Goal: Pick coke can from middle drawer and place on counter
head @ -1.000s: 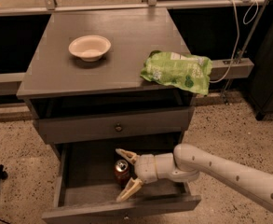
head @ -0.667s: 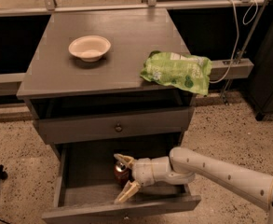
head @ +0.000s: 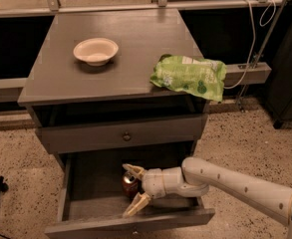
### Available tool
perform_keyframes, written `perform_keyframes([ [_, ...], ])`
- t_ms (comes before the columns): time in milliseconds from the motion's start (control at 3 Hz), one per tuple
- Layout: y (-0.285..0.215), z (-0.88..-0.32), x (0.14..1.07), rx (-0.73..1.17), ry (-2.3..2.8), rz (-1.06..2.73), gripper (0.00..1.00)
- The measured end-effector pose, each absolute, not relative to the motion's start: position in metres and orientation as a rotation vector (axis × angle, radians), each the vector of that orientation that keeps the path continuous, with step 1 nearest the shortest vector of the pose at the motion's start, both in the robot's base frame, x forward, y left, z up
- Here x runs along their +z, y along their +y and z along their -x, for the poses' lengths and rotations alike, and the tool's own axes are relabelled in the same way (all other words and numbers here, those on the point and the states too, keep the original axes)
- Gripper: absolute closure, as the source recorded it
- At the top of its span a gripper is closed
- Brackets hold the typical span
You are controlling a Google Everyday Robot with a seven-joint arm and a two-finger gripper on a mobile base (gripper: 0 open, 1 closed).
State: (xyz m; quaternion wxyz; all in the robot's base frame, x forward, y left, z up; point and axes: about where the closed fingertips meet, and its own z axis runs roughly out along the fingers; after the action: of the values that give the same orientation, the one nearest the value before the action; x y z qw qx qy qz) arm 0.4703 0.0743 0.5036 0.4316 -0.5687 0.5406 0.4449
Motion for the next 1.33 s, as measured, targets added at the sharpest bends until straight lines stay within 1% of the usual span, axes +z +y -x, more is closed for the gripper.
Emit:
perform_keyframes([
  [667,0.051,-0.495,0.487,1.027,1.473,1.32,0.0],
  [1000,0.051,-0.495,0.487,1.026,1.473,1.32,0.0],
  [1333,0.037,-0.507,0.485,0.948,1.56,1.298,0.0],
])
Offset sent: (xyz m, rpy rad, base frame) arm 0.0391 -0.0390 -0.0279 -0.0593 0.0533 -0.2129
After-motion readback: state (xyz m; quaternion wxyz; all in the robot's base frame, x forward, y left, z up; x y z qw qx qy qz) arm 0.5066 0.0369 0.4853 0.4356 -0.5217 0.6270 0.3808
